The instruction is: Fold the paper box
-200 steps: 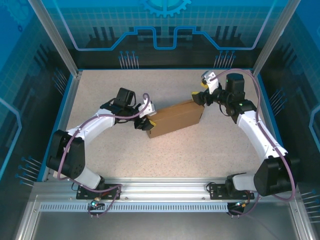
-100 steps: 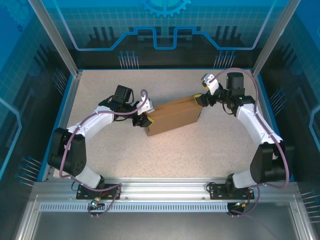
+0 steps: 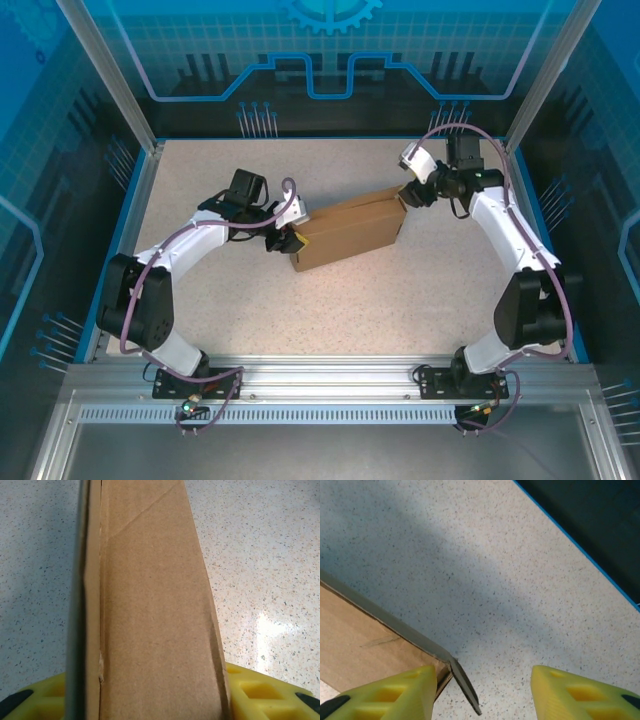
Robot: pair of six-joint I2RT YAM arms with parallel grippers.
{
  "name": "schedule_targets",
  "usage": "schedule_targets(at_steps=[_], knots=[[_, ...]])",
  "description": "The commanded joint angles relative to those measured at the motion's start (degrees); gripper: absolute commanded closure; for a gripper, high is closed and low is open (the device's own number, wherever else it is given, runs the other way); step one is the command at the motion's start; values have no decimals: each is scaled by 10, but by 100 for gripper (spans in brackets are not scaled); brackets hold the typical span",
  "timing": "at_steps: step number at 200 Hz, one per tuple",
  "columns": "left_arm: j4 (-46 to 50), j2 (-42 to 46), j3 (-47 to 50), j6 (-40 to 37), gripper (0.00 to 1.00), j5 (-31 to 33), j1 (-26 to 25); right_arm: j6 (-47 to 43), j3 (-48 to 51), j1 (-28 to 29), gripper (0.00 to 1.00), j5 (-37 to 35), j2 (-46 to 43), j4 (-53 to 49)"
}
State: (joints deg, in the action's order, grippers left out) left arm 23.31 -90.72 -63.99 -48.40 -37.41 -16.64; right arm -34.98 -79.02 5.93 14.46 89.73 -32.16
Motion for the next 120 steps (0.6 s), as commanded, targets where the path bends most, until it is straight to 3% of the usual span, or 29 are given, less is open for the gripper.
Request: schedule_targets(at_steps=[1, 63, 120], knots=[[1, -4, -16, -9, 56, -33, 5, -11, -25, 13, 54, -8, 12, -40], [-3, -1, -15, 0, 55, -24, 5, 12, -51, 39, 77, -21, 24, -84], [-12, -2, -15, 19, 54, -15, 4, 164, -76, 70, 84, -86, 34, -155]])
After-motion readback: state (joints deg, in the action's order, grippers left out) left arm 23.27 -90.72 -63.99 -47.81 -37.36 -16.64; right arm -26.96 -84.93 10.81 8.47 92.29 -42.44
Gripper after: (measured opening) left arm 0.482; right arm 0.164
